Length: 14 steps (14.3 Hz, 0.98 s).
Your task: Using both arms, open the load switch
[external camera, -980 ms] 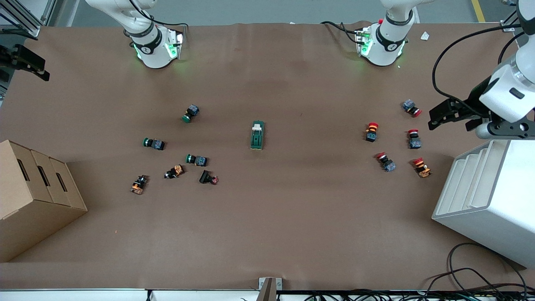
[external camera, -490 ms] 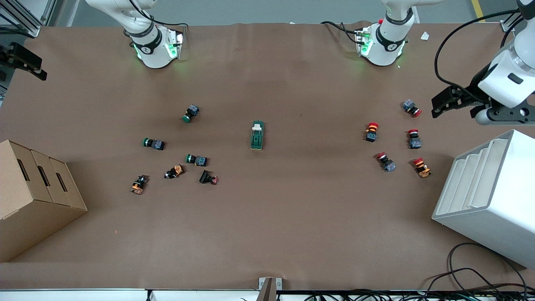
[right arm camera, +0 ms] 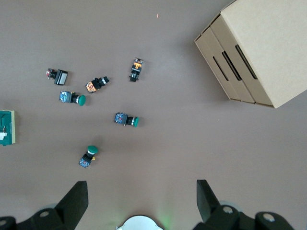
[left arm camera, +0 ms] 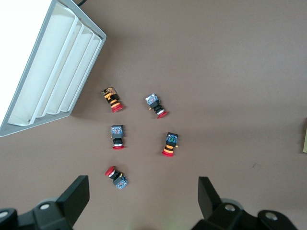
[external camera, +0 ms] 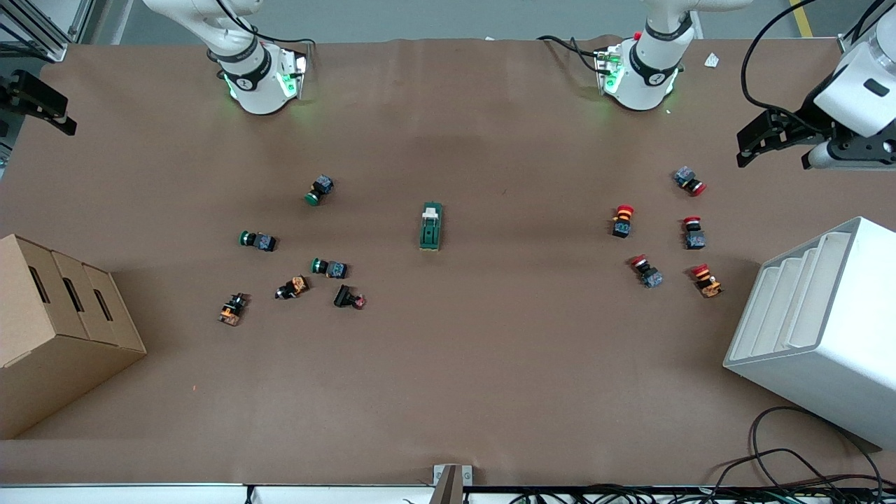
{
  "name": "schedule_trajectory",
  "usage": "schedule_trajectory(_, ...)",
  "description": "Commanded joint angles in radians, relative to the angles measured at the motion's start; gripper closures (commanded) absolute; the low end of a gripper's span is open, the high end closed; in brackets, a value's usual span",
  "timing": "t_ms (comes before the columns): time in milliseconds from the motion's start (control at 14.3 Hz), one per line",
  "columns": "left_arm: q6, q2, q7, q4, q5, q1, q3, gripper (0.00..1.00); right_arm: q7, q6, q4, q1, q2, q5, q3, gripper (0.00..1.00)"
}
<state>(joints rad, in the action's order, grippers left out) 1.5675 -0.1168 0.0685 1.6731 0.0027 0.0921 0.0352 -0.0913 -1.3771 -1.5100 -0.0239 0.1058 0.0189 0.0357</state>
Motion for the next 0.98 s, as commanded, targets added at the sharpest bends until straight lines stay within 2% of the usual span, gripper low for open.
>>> schedule_trajectory(0, 0.025, -0.027, 0.007, 0.033, 0.003, -0.044, 0.064, 0.0, -0.001, 0.021, 0.066, -0.013, -0.048, -0.03, -0.004, 0.0)
schedule_trajectory(280, 0.023, -0.001, 0.004, -0.004, 0.002, -0.052, 0.071, 0.0, -0.004, 0.062, 0.053, -0.014, -0.044, -0.039, -0.002, 0.0)
schedule_trajectory(560, 0.023, 0.026, -0.013, -0.039, 0.002, -0.057, 0.069, 0.0, -0.005, 0.017, -0.059, -0.01, 0.017, -0.039, 0.012, 0.0)
schedule_trajectory(910, 0.022, 0.031, -0.015, -0.046, -0.001, -0.06, 0.062, 0.0, -0.005, 0.013, -0.055, -0.005, 0.014, -0.04, 0.012, 0.0)
